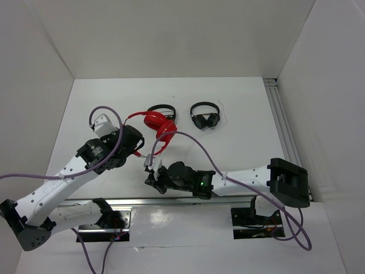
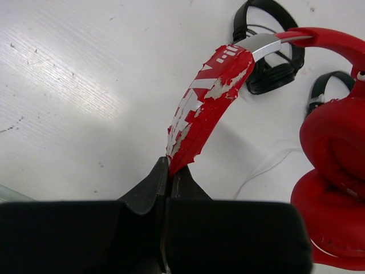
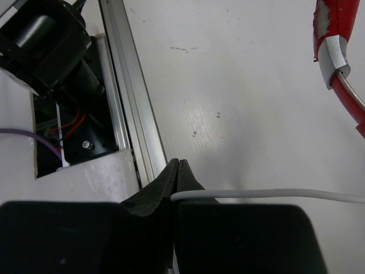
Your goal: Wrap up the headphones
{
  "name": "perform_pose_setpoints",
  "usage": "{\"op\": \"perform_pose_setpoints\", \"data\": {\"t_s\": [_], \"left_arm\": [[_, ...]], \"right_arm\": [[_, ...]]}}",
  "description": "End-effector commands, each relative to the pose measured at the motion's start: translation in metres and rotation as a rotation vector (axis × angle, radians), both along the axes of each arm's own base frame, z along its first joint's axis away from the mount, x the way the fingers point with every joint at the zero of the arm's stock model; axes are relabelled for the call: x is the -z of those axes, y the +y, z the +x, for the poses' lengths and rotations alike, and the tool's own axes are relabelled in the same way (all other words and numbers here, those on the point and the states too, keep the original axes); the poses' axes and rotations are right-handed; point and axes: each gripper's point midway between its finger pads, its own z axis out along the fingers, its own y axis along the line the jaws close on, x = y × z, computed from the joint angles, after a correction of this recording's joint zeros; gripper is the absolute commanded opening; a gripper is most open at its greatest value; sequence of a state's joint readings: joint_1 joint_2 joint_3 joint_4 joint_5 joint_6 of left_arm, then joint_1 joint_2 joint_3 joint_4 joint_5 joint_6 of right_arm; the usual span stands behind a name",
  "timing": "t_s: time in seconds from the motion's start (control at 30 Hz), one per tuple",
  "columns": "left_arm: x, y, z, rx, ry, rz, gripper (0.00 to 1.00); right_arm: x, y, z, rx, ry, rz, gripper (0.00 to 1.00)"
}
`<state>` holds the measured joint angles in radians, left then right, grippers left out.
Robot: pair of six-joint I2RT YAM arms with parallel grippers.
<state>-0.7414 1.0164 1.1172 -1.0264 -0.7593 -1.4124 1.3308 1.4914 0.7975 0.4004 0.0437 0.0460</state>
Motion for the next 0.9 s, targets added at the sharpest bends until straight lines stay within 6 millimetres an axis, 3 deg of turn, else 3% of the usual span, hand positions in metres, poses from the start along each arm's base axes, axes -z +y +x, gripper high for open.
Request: {"op": "perform_pose_setpoints", "data": {"t_s": [0.0,0.17,0.2,0.33,0.4,0.5,0.7,0.87], "left_arm": [[-0.007,-0.014,0.017,0.044,-0.049,-0.011,0.00],[0.003,-0.020,0.016,0.083,-0.035,-0.015,0.00],[0.003,-0.018,0.014,0.083,-0.040,-0.019,0.00],[-0.006,-0.016,0.015,0.106,-0.063,0.003,0.00],[-0.013,-0.016,0.016,0.127,-0.064,0.025,0.00],[-0.006,-0.023,0.015,0.202,-0.031,0.079,0.00],[0.006,-0.034,0.014,0.311,0.011,0.173,0.00],[0.015,-0.040,0.012,0.380,0.046,0.235,0.00]], "right_arm": [[-0.028,0.001,-0.009,-0.037,-0.029,0.032,0.03],[-0.030,-0.004,-0.004,-0.007,-0.040,0.042,0.03],[-0.022,-0.007,-0.005,-0.008,-0.037,0.030,0.03],[-0.026,-0.016,-0.002,0.018,-0.050,0.056,0.13],[-0.039,-0.018,-0.003,0.019,-0.057,0.086,0.15],[-0.039,-0.022,0.000,0.031,-0.074,0.062,0.15],[-0.066,-0.032,0.004,0.058,-0.109,0.090,0.19],[-0.070,-0.039,0.009,0.086,-0.118,0.049,0.22]]}}
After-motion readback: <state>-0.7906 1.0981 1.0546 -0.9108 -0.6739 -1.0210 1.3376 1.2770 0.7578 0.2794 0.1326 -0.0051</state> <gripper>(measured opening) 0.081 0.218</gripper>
